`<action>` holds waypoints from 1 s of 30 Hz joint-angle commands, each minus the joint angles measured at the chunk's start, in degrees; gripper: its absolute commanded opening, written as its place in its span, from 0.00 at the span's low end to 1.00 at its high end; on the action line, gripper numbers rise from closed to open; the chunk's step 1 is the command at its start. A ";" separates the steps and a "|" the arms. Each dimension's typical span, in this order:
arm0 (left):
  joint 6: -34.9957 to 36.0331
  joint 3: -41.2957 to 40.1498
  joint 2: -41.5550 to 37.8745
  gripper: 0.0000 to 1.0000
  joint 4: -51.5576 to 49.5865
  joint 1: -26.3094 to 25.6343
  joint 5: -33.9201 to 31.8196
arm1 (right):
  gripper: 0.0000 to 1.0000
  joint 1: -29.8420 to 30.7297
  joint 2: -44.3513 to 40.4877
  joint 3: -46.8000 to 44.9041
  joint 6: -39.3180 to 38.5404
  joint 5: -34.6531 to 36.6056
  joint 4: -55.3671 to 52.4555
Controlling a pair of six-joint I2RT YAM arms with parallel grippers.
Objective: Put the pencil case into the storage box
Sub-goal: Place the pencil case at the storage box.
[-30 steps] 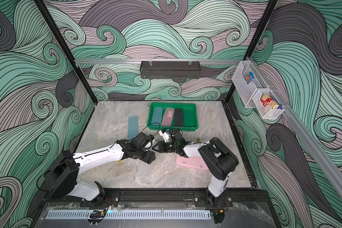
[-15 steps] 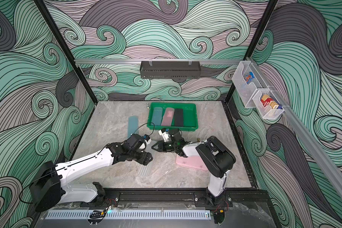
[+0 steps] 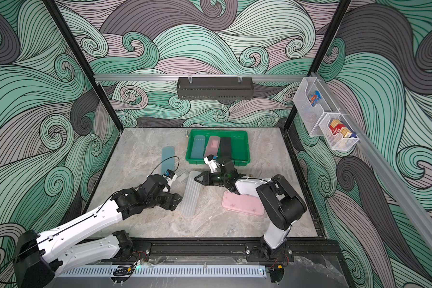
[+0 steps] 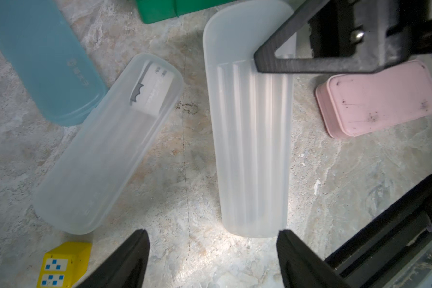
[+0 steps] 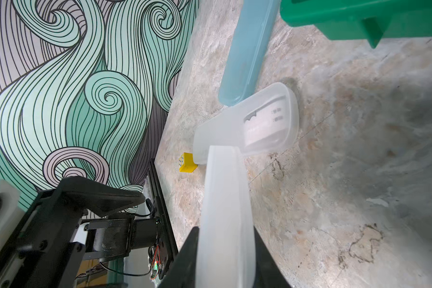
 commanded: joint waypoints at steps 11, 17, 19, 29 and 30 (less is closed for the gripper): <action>0.72 -0.25 0.42 0.84 -0.01 1.39 -0.20 | 0.00 -1.76 -2.01 2.33 0.38 -3.78 -0.53; 0.69 -0.69 1.15 0.84 0.43 1.57 -0.02 | 0.00 -2.21 -2.11 2.97 0.47 -4.72 -0.67; 0.68 -0.69 0.89 0.84 0.44 1.66 -0.06 | 0.00 -2.35 -2.63 2.97 1.01 -4.90 -0.18; 0.63 -1.05 0.25 0.84 0.61 2.01 -0.02 | 0.00 -5.27 -4.60 6.97 0.45 -7.60 -3.83; 0.60 -1.18 0.26 0.84 0.70 2.06 0.07 | 0.00 -6.15 -4.72 7.65 0.44 -8.17 -4.16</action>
